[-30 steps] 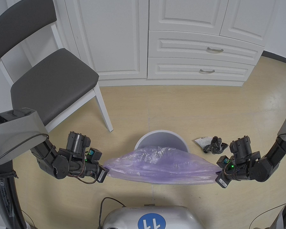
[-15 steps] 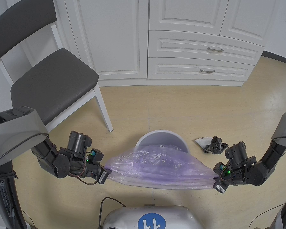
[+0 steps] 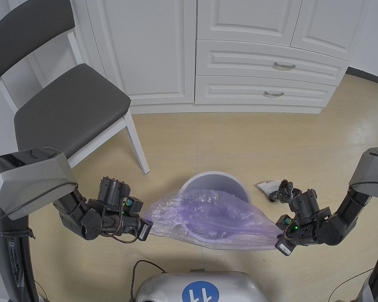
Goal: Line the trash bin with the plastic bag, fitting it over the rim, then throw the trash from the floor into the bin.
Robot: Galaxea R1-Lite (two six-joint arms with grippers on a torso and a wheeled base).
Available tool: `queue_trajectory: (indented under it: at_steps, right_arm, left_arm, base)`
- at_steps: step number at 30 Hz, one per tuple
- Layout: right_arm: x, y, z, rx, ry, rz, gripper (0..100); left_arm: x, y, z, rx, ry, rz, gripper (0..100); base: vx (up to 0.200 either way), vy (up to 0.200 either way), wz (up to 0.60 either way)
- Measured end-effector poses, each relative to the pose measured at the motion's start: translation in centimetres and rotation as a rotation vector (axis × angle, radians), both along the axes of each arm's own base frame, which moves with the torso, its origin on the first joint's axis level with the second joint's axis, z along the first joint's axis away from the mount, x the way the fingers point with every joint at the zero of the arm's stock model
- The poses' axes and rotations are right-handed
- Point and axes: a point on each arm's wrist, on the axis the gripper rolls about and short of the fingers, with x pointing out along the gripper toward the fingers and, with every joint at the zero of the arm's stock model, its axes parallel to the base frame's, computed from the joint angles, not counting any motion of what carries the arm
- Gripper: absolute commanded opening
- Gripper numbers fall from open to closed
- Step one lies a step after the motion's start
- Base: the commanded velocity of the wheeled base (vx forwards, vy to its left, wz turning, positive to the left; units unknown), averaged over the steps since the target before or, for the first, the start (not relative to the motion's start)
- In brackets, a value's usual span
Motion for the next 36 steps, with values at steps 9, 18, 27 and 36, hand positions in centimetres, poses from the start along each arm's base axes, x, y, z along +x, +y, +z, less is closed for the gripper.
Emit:
queue_trajectory:
  at_steps: [9, 18, 27, 36]
  right_arm:
    - [-1.1, -1.6, 1.0, -0.092, -0.006, 0.097, 0]
    - [-2.0, -1.9, 0.7, -0.133, 0.041, 0.138, 0]
    - [-1.6, -0.3, -0.5, -0.124, 0.054, 0.122, 0]
    - [0.1, 0.7, -0.5, -0.038, -0.021, -0.010, 0]
  left_arm:
    - [-0.9, 2.0, 1.5, 0.070, 0.077, -0.050, 0]
    - [-1.1, 2.8, 2.0, 0.100, 0.090, -0.107, 0]
    - [-0.5, 1.4, 0.3, 0.117, 0.106, -0.111, 0]
    - [1.3, -0.6, 0.3, -0.007, -0.028, 0.045, 0]
  base:
    - [0.000, 0.000, 0.00]
    - [0.000, 0.000, 0.00]
    - [0.000, 0.000, 0.00]
    - [0.000, 0.000, 0.00]
